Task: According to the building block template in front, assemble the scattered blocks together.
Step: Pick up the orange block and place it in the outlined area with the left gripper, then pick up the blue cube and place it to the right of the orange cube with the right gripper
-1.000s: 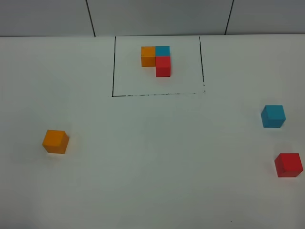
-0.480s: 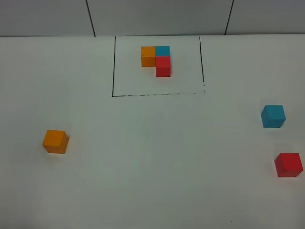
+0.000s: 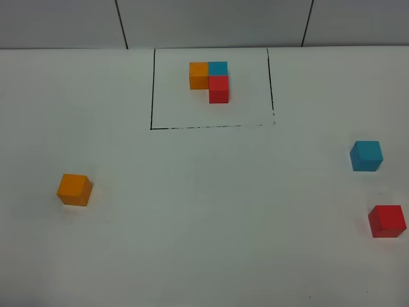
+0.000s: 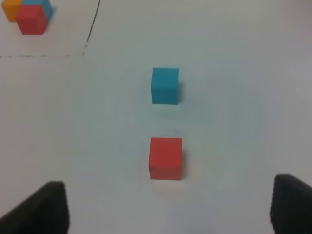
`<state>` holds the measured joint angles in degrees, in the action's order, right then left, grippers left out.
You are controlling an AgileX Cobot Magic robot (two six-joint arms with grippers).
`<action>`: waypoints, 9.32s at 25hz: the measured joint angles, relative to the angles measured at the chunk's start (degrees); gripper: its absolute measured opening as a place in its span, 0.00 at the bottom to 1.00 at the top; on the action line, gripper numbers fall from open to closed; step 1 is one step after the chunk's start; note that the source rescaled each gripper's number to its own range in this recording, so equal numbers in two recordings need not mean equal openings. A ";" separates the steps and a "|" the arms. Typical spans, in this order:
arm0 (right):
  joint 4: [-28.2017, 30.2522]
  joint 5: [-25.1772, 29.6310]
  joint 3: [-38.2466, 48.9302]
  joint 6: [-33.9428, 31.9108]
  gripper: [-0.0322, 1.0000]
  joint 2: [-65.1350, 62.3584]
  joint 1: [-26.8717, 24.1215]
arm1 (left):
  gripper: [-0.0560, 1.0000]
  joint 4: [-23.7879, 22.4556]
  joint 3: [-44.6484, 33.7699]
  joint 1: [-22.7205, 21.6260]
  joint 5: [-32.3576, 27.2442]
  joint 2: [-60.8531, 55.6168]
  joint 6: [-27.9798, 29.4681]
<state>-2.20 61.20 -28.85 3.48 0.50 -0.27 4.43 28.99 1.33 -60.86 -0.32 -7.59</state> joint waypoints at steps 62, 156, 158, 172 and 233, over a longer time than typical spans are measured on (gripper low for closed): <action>-0.63 0.00 0.00 -0.05 0.70 0.00 0.00 | 0.84 -2.69 27.39 9.15 22.94 100.91 14.41; -0.81 0.00 0.00 -0.05 0.70 0.00 0.00 | 0.06 -5.14 95.84 35.43 -6.80 146.09 -46.38; -0.81 0.00 0.00 -0.05 0.70 0.00 0.00 | 0.06 -5.14 95.84 35.43 -6.80 146.09 -46.38; -0.87 0.00 0.00 -0.05 0.70 0.00 0.00 | 0.47 -4.98 95.90 35.43 -5.84 146.22 -46.38; -1.04 0.00 0.00 -0.05 0.70 0.00 0.00 | 0.79 -0.49 38.89 -2.43 5.29 70.11 -3.83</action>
<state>-3.24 61.20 -28.85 3.43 0.50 -0.27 3.94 67.88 -1.10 -55.57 69.79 -11.43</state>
